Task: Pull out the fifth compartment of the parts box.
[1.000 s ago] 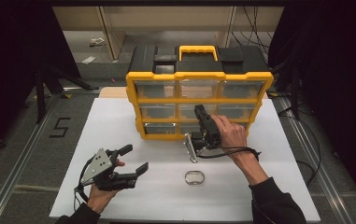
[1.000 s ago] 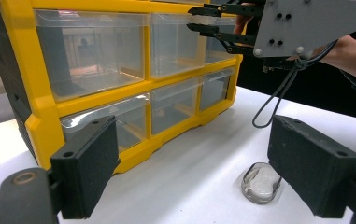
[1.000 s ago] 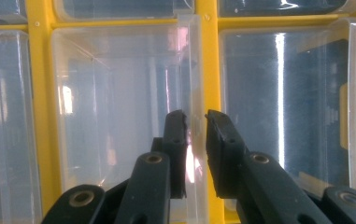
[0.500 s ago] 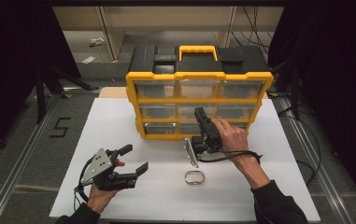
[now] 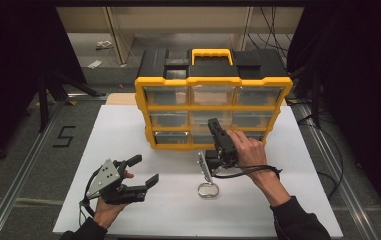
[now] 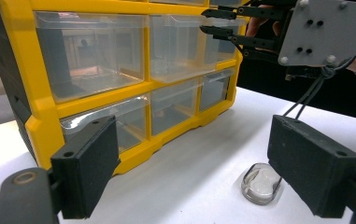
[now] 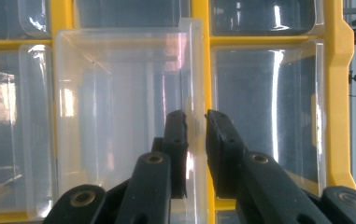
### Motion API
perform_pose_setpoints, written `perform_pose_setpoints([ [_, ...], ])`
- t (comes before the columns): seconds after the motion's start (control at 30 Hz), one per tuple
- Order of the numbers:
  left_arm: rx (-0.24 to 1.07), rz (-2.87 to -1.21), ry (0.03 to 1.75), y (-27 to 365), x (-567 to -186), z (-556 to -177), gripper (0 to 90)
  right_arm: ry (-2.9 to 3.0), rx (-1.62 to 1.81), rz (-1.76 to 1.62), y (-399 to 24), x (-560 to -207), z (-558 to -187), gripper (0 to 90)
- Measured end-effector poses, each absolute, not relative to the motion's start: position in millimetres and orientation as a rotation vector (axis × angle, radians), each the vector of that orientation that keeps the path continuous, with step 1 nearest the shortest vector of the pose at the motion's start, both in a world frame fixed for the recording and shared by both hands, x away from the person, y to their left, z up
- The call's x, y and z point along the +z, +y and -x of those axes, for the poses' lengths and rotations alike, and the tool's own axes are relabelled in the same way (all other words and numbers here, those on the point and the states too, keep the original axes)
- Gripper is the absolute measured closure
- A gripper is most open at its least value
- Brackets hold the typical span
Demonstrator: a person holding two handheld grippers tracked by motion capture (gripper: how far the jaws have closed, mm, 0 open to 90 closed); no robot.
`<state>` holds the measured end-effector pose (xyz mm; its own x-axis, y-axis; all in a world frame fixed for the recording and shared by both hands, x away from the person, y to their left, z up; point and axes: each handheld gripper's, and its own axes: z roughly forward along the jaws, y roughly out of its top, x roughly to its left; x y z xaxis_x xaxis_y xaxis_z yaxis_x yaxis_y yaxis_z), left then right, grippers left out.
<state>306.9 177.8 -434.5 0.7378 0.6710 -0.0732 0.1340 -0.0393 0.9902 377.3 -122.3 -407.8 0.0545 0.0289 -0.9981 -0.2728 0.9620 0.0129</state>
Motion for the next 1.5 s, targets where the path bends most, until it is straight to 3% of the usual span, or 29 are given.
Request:
perform_pose_setpoints([
  [1.5, 0.494, -1.572, 0.671, 178.0, -433.9, -306.6, 16.7, 1.487, 0.247, 0.253, -128.5, -410.6, -348.2, 79.7],
])
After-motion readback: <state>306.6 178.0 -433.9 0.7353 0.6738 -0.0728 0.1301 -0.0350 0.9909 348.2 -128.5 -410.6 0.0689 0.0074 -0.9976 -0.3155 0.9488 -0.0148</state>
